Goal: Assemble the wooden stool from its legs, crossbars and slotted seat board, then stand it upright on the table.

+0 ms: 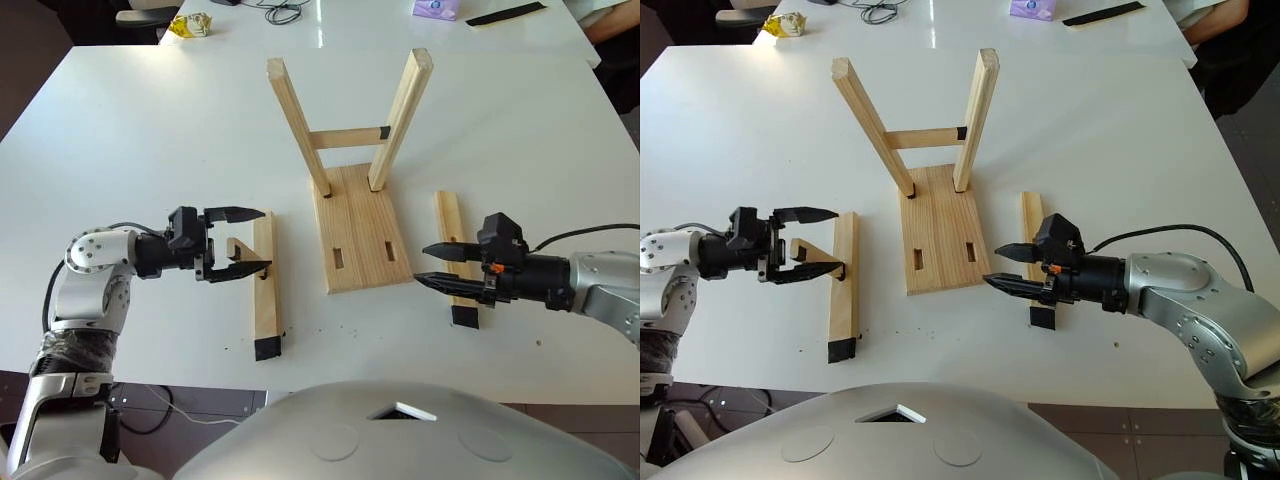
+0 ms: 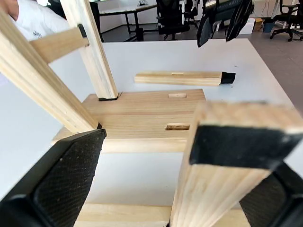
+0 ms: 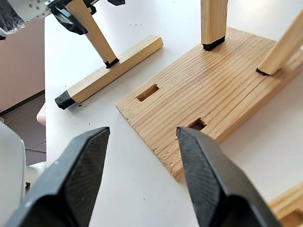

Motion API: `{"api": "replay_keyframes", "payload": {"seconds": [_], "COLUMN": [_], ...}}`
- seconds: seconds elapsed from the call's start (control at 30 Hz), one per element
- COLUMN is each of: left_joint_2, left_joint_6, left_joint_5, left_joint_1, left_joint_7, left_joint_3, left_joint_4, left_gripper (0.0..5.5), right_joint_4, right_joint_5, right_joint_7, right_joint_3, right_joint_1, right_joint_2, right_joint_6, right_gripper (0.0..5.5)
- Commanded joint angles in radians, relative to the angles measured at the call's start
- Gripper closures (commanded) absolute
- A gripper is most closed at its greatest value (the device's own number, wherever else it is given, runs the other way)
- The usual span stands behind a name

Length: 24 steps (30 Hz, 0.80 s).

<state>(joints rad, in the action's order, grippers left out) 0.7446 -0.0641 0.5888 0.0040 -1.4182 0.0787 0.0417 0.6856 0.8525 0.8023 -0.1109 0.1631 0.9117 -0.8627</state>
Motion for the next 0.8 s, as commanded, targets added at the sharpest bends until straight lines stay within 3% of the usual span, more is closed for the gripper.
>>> {"api": "replay_keyframes", "payload": {"seconds": [0.03,0.27,0.6,0.7,0.8], "left_joint_2": [0.046,0.062,0.006,0.012,0.026], "left_joint_6": [0.095,0.286,0.442,0.447,0.471], "left_joint_5": [0.051,0.172,0.235,0.222,0.235], "left_joint_1": [0.048,0.017,-0.049,-0.051,-0.062], "left_joint_7": [0.019,0.089,0.239,0.237,0.228], "left_joint_3": [0.048,0.106,0.095,0.105,0.111], "left_joint_4": [-0.132,-0.278,-0.36,-0.345,-0.348], "left_gripper": [1.22,1.22,1.22,1.7,1.72], "right_joint_4": [0.012,0.024,0.031,0.032,0.041], "right_joint_5": [-0.005,-0.008,-0.023,-0.029,-0.032], "right_joint_7": [0.004,-0.012,-0.036,-0.038,-0.045], "right_joint_3": [-0.026,-0.03,-0.005,-0.004,-0.008], "right_joint_1": [0.013,0.026,0.028,0.037,0.05], "right_joint_2": [0.009,-0.01,-0.035,-0.04,-0.047], "right_joint_6": [0.008,0.013,0.028,0.032,0.032], "right_gripper": [2.9,2.9,2.9,2.9,2.9]}}
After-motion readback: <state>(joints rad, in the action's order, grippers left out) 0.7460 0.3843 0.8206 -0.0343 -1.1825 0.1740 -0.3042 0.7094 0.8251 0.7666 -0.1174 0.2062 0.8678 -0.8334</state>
